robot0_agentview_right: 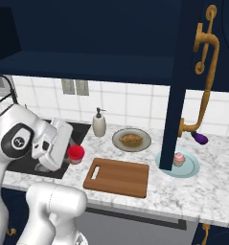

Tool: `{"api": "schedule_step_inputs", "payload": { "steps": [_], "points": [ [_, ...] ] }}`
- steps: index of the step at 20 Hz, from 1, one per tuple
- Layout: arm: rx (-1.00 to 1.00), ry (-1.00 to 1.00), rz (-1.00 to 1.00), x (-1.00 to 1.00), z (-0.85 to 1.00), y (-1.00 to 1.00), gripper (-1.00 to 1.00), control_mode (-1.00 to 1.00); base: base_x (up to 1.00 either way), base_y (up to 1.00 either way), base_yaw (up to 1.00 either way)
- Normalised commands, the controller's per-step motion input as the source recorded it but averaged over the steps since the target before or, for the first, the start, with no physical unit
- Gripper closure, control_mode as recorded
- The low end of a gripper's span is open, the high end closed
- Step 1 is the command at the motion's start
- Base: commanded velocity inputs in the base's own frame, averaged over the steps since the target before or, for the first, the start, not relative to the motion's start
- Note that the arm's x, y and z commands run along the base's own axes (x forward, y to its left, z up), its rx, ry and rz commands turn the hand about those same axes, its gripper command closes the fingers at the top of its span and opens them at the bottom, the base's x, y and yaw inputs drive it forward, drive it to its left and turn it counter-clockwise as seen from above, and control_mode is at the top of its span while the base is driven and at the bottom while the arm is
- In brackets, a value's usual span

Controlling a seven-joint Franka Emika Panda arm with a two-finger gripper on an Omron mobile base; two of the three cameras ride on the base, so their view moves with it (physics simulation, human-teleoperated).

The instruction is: From the different types of pastries on the counter, select a croissant and place it on the cutting board. Then retrieve a jar of jam from the cabinet and place it alongside the croissant on the cutting board.

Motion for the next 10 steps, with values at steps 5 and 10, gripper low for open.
{"api": "schedule_step_inputs", "payload": {
  "steps": [5,10],
  "points": [
    [0.0,0.0,-0.01,0.6,-0.41,-0.16,1.0,-1.0,0.0,0.0,0.0],
    [0.0,0.01,0.0,0.46,-0.47,-0.26,1.0,-1.0,0.0,0.0,0.0]
  ]
}}
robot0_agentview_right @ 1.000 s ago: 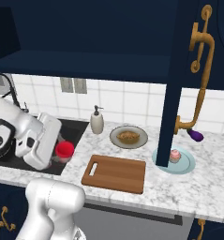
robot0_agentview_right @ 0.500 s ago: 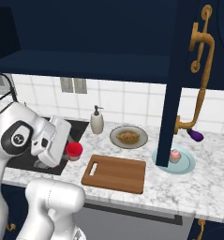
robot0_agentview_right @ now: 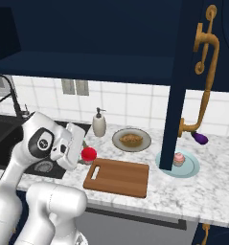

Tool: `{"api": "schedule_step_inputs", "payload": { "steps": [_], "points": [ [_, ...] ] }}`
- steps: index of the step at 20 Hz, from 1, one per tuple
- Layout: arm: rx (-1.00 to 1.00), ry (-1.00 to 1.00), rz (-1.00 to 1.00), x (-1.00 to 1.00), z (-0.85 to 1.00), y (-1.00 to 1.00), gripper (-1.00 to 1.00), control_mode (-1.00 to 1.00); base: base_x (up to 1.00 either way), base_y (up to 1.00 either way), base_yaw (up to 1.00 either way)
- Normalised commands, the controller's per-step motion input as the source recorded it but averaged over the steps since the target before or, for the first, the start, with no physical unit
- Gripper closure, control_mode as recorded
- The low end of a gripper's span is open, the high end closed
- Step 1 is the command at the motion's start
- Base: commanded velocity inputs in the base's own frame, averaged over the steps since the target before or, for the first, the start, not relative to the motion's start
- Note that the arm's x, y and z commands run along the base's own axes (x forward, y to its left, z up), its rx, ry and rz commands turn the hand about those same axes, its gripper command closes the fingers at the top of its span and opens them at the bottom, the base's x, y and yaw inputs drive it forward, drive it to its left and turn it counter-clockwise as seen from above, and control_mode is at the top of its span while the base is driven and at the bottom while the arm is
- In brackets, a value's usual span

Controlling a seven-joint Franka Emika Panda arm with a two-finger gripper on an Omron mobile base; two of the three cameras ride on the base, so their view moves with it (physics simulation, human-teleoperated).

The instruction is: From the different types of pastries on the counter, select a croissant and place it on the cutting board. Then retrieve a jar of jam from the cabinet and place it alongside the croissant on the cutting board.

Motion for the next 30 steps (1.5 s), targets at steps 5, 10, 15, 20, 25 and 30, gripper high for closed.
{"api": "schedule_step_inputs", "payload": {
  "steps": [5,10,15,20,25,30],
  "points": [
    [0.0,0.02,0.0,0.43,-0.45,-0.24,1.0,-1.0,0.0,0.0,0.0],
    [0.0,0.03,0.0,0.36,-0.47,-0.13,1.0,-1.0,0.0,0.0,0.0],
    [0.0,0.08,0.0,0.22,-0.38,-0.12,1.0,-1.0,0.0,0.0,0.0],
    [-0.07,0.02,0.0,-0.16,-0.51,-0.02,1.0,-1.0,0.0,0.0,0.0],
    [-0.07,0.01,0.0,-0.07,-0.39,-0.12,1.0,-1.0,0.0,0.0,0.0],
    [0.0,0.02,0.0,0.0,-0.36,-0.05,1.0,-1.0,0.0,0.0,0.0]
  ]
}}
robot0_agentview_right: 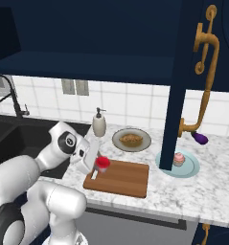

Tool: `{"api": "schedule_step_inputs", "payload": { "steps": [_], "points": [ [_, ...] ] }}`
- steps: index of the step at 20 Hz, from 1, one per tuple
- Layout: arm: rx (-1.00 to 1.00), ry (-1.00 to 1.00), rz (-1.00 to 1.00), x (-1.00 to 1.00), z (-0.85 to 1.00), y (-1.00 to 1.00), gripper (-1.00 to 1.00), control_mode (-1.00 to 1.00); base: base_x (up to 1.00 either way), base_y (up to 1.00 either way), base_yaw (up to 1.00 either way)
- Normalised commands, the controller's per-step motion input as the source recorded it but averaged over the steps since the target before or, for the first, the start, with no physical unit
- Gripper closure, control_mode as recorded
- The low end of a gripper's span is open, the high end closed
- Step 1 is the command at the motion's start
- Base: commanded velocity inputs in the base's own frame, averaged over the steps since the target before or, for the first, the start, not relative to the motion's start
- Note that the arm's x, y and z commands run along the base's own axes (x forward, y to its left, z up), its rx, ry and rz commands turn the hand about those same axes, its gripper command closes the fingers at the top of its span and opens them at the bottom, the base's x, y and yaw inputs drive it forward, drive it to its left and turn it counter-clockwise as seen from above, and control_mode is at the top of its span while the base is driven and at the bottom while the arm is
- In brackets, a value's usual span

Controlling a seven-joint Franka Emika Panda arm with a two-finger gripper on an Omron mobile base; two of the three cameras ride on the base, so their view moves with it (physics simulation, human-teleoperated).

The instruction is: From the different types of pastries on the counter, select a croissant and place it on the cutting board. Then retrieve a jar of jam from the cabinet and place it alongside the croissant on the cutting board.

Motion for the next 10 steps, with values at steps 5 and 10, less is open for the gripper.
{"api": "schedule_step_inputs", "payload": {
  "steps": [5,10],
  "points": [
    [0.0,0.0,0.01,0.0,-0.43,0.0,1.0,-1.0,0.0,0.0,0.0],
    [-0.02,-0.04,0.06,0.0,-0.42,0.0,1.0,-1.0,0.0,0.0,0.0]
  ]
}}
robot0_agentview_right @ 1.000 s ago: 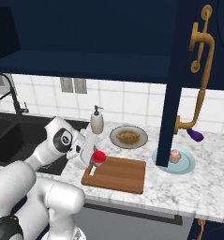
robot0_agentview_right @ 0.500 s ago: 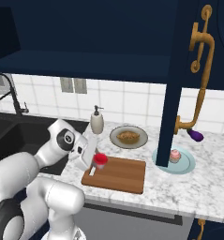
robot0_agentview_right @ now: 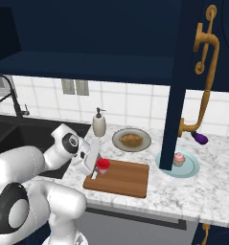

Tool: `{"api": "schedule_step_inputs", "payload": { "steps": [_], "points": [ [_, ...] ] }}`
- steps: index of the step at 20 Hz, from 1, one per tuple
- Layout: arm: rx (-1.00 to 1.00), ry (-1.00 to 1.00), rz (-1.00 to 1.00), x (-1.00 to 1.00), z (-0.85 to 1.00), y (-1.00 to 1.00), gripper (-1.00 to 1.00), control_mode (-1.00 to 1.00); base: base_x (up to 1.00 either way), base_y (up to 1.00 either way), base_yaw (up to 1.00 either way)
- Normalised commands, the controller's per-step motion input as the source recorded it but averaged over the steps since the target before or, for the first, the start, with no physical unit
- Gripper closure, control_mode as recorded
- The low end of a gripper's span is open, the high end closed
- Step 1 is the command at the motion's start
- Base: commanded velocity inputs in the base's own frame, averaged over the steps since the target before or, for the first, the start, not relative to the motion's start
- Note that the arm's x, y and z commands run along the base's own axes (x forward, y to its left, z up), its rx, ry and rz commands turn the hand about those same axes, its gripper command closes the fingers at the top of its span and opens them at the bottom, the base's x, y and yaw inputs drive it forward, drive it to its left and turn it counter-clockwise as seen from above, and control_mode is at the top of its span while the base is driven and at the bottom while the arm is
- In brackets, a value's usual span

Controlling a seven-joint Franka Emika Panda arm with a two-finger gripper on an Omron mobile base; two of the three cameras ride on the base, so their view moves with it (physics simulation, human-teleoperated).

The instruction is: From the different types of pastries on the counter, select a croissant and place it on the cutting board. Then retrieve a jar of jam from the cabinet and place it alongside the croissant on the cutting board.

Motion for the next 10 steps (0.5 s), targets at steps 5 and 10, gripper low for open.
{"api": "schedule_step_inputs", "payload": {
  "steps": [5,10],
  "points": [
    [0.0,0.0,0.06,0.0,-0.33,0.0,1.0,-1.0,0.0,0.0,0.0],
    [0.0,0.0,0.07,0.0,-0.33,-0.09,1.0,-1.0,0.0,0.0,0.0]
  ]
}}
